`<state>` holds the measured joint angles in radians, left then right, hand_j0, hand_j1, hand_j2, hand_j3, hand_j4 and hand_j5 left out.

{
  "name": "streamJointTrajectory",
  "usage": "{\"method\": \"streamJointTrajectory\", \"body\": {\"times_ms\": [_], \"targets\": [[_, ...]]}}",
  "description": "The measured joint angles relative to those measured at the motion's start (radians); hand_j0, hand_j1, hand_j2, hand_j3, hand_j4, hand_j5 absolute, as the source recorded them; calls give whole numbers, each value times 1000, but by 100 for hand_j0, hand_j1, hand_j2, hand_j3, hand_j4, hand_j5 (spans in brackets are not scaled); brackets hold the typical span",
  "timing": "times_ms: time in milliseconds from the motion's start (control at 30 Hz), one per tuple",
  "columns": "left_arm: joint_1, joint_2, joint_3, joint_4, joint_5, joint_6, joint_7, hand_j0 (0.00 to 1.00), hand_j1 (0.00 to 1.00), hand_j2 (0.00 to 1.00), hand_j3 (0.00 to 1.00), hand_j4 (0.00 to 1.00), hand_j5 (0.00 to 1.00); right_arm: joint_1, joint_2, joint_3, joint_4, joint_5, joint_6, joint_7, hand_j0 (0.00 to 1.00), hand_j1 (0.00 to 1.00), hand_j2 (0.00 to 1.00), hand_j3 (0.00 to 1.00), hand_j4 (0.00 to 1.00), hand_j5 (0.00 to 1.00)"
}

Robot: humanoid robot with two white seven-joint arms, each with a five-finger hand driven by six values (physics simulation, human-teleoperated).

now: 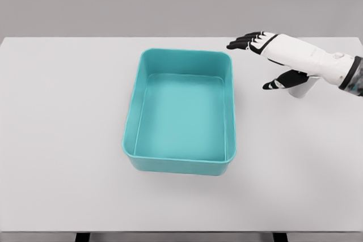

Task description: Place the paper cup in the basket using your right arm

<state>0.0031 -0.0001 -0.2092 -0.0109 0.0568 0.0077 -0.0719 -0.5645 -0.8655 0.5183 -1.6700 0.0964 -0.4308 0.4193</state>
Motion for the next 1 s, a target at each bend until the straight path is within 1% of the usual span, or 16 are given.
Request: {"method": "streamJointTrajectory", "body": {"times_ms": [133,233,300,433,467,500,600,667,767,833,867,1000], "targets": [[0,0,0,0,0,0,0,100,100,100,100,100,100,-14,-16,1,8,1,-11,-3,100,100,100,100,100,100],[0,0,0,0,0,0,0,100,100,100,100,100,100,-17,-41,-1,52,-28,-57,-18,100,100,100,100,100,100],[0,0,0,0,0,0,0,100,100,100,100,100,100,-18,-69,-2,93,-131,-73,-40,100,100,100,100,100,100],[0,0,0,0,0,0,0,100,100,100,100,100,100,-18,-120,-3,196,-435,-87,-58,100,100,100,100,100,100],[0,0,0,0,0,0,0,100,100,100,100,100,100,-5,-127,-3,216,-499,-90,-60,100,100,100,100,100,100],[0,0,0,0,0,0,0,100,100,100,100,100,100,23,-134,-4,232,-565,-90,-62,100,100,100,100,100,100],[0,0,0,0,0,0,0,100,100,100,100,100,100,155,-143,-1,275,-692,-98,-63,100,100,100,100,100,100],[0,0,0,0,0,0,0,100,100,100,100,100,100,199,-145,-1,299,-758,-101,-64,100,100,100,100,100,100],[0,0,-1,0,0,0,0,100,100,100,100,100,100,206,-147,-2,317,-838,-101,-80,100,100,100,100,100,100],[0,0,-1,0,0,0,0,100,100,100,100,100,100,212,-148,-2,325,-867,-107,-88,100,100,100,100,100,100],[0,0,-1,0,0,0,0,100,100,100,100,100,100,225,-147,-2,334,-874,-119,-90,100,100,100,100,100,100],[0,0,-1,0,0,0,0,100,100,100,100,100,100,229,-140,-1,378,-865,-158,-95,100,100,100,100,100,100]]}}
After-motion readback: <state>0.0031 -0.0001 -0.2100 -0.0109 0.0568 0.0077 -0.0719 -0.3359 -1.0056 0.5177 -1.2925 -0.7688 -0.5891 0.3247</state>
